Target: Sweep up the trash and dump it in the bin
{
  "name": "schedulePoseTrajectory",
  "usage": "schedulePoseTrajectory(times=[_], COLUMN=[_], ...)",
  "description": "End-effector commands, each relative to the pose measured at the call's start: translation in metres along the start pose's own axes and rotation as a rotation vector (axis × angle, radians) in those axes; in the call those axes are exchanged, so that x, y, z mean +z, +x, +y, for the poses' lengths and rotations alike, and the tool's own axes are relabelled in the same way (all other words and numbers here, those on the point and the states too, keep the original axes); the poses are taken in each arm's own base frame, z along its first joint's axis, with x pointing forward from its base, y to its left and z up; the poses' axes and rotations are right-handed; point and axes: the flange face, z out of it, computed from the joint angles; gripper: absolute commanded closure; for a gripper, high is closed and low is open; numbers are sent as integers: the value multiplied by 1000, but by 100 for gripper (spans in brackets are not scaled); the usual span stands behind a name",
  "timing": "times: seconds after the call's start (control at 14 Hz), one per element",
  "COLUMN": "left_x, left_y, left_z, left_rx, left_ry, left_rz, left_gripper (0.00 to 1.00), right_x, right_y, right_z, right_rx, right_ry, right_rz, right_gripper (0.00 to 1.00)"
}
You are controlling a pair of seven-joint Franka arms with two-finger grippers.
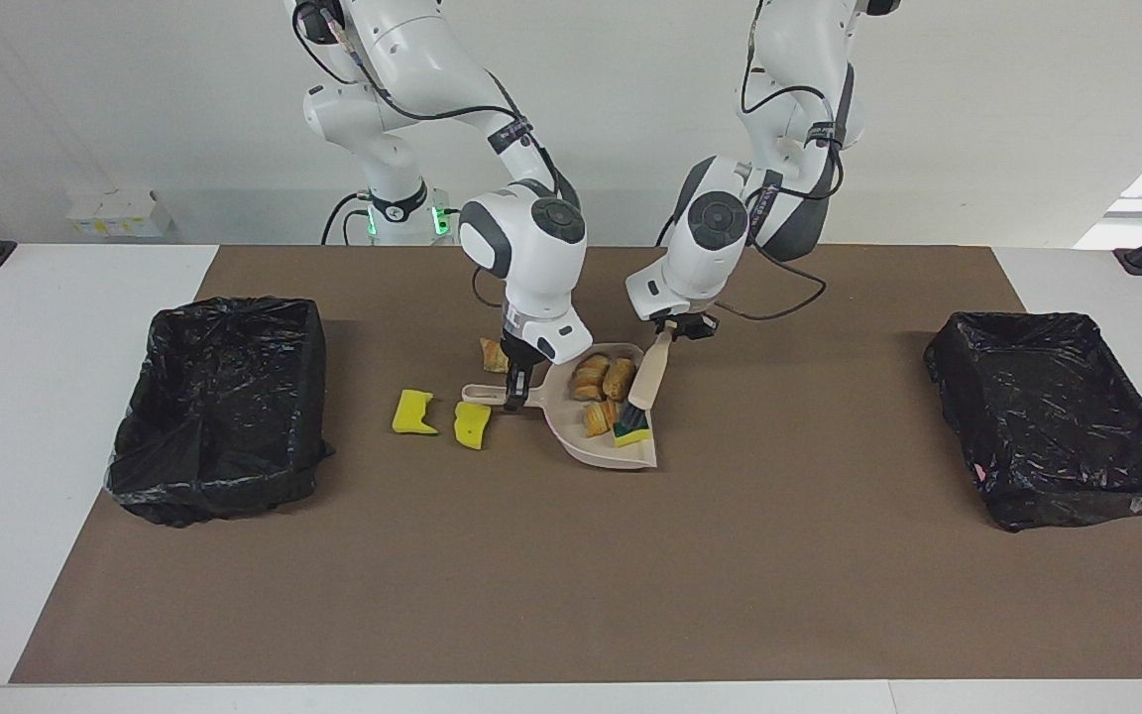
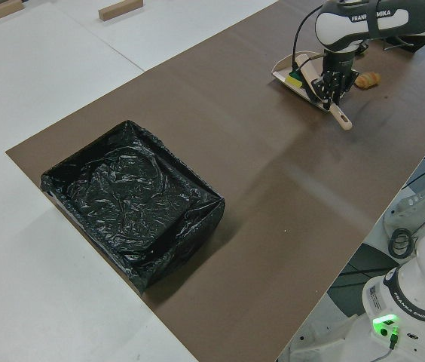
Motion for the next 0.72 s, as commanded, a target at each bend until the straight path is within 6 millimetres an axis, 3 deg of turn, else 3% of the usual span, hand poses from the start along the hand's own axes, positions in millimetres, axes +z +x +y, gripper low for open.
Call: schedulePoseTrajectory(times=[0.0,0.21,0.43,0.64], left_x=[-19,-31,-49,-42], left_y=[-1,-8,-29,-60], left_z=[8,18,19,20], left_rx=[-33,-50,-225,-346], left_ry=[-16,-6,14,51], left_rz=[17,-14,-52,-176], left_gripper=[100,100,100,100], right_x=[13,8,-6,-26], right_y=[7,6,-5,-30], right_z=[-4,-3,2,12], right_rx=[-14,-13,-7,27], right_ry=[20,30,30,32], right_rz=[22,4,-8,-25], right_gripper=[100,100,100,100])
